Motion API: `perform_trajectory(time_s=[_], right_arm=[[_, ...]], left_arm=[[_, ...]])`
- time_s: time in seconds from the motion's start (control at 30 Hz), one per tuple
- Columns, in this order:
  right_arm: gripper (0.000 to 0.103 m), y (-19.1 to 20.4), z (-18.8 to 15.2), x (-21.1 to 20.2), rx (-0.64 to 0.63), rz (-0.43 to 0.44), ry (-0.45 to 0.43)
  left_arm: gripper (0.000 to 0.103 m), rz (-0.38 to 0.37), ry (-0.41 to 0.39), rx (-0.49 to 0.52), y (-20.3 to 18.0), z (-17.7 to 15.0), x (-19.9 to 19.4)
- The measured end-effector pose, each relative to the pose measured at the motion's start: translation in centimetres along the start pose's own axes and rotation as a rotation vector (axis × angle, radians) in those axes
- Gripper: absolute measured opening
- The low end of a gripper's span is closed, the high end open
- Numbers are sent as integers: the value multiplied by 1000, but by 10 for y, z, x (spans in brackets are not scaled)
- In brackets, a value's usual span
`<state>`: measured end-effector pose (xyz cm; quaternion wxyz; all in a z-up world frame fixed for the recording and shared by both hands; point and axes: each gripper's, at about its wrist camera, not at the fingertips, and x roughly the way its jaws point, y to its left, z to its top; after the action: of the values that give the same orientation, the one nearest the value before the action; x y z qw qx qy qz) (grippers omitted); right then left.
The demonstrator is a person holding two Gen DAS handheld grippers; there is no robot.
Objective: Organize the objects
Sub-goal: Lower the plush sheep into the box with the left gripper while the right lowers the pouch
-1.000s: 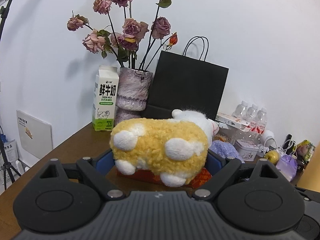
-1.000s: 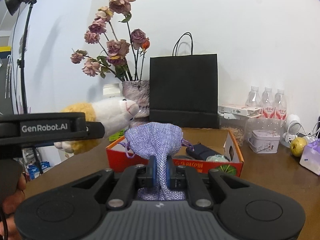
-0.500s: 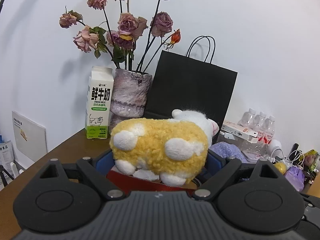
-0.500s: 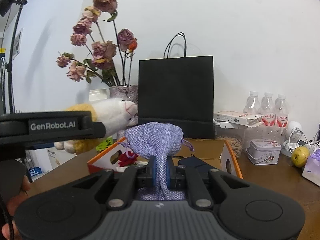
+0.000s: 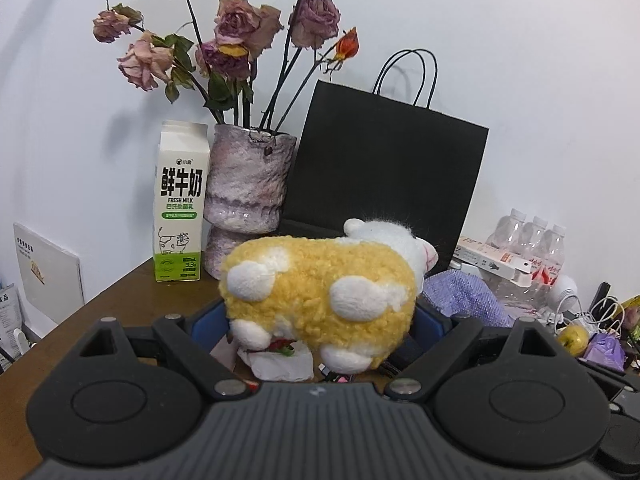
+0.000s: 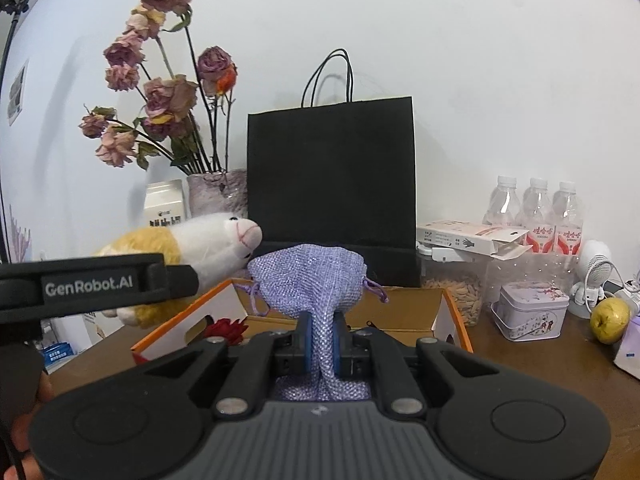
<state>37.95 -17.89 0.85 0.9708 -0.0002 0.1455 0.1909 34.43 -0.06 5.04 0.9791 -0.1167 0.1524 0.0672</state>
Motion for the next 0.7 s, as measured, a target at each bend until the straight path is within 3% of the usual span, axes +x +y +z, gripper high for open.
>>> perform_trajectory(time_s=[0.7], right_arm=[[9, -17, 8, 70, -14, -28, 58]], left_arm=[[93, -3, 80, 36, -6, 7, 79]])
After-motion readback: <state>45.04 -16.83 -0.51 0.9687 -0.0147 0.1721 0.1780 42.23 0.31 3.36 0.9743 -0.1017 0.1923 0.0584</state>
